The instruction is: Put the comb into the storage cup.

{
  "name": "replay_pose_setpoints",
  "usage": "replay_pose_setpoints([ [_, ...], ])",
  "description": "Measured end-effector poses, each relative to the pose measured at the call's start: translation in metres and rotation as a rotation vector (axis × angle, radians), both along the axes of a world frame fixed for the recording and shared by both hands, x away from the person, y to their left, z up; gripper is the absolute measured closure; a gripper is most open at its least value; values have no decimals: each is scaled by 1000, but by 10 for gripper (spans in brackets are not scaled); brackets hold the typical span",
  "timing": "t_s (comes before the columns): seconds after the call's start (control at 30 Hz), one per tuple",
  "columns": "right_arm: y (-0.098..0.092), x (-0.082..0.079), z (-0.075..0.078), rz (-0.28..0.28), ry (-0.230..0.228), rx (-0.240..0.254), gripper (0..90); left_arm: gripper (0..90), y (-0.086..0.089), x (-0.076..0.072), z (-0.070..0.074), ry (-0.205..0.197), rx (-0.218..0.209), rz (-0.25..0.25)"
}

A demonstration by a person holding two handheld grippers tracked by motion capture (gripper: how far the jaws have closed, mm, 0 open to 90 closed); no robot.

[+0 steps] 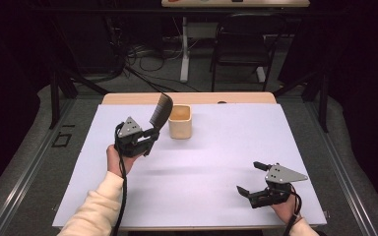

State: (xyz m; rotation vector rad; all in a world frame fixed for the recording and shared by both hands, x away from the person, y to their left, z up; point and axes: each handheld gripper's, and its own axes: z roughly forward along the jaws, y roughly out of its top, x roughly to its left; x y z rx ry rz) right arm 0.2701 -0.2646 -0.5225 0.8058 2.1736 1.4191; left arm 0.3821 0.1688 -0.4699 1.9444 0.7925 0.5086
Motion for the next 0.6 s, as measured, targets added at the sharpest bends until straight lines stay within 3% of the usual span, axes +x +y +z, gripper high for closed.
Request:
replay_pose_setpoints([
  [0.6, 0, 1, 0, -6, 0, -4, 0, 725, 0, 5, 7, -11, -17, 7],
])
